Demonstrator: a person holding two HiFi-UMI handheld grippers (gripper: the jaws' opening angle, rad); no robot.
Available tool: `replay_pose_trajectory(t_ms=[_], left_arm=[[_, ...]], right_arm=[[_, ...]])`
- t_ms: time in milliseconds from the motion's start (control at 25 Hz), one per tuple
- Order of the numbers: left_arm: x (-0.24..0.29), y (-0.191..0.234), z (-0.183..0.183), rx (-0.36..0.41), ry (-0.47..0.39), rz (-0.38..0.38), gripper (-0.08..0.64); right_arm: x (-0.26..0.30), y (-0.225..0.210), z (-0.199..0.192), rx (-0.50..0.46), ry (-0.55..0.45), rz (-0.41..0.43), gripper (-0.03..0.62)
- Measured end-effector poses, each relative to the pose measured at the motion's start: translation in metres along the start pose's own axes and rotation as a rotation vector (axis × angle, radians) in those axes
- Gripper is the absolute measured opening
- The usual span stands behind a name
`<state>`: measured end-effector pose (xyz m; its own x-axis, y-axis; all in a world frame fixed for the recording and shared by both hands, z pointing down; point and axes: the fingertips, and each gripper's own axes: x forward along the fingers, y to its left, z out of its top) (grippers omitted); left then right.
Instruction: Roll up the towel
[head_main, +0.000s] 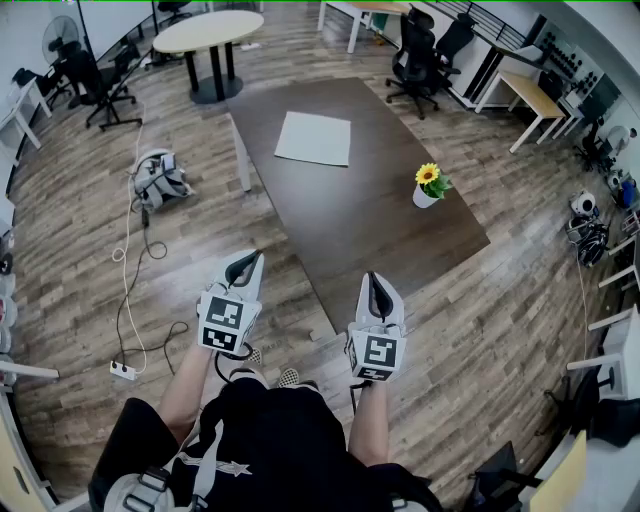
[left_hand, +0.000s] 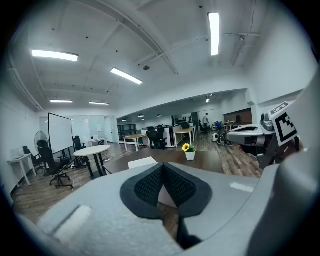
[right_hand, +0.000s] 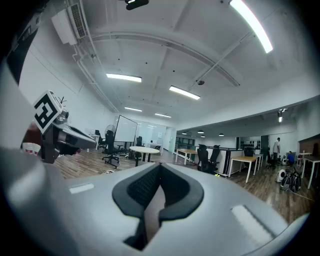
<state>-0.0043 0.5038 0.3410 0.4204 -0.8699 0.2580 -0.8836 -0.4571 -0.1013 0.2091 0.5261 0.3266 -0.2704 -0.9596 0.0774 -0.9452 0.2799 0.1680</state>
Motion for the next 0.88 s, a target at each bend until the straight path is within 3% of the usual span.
replay_pose_trajectory(t_ms=[480,880], left_arm=[[0.01,0.012,0.004,0.004,0.007,0.036,0.009],[0.085,0.07,0.007,0.012,0.006,-0.011,0.009]], right_arm=[[0.022,0.001,0.0,-0.008,-0.008,0.027,0.005],[0.108,-0.002,-0.007,-0.019,0.018,-0.015,0.005]])
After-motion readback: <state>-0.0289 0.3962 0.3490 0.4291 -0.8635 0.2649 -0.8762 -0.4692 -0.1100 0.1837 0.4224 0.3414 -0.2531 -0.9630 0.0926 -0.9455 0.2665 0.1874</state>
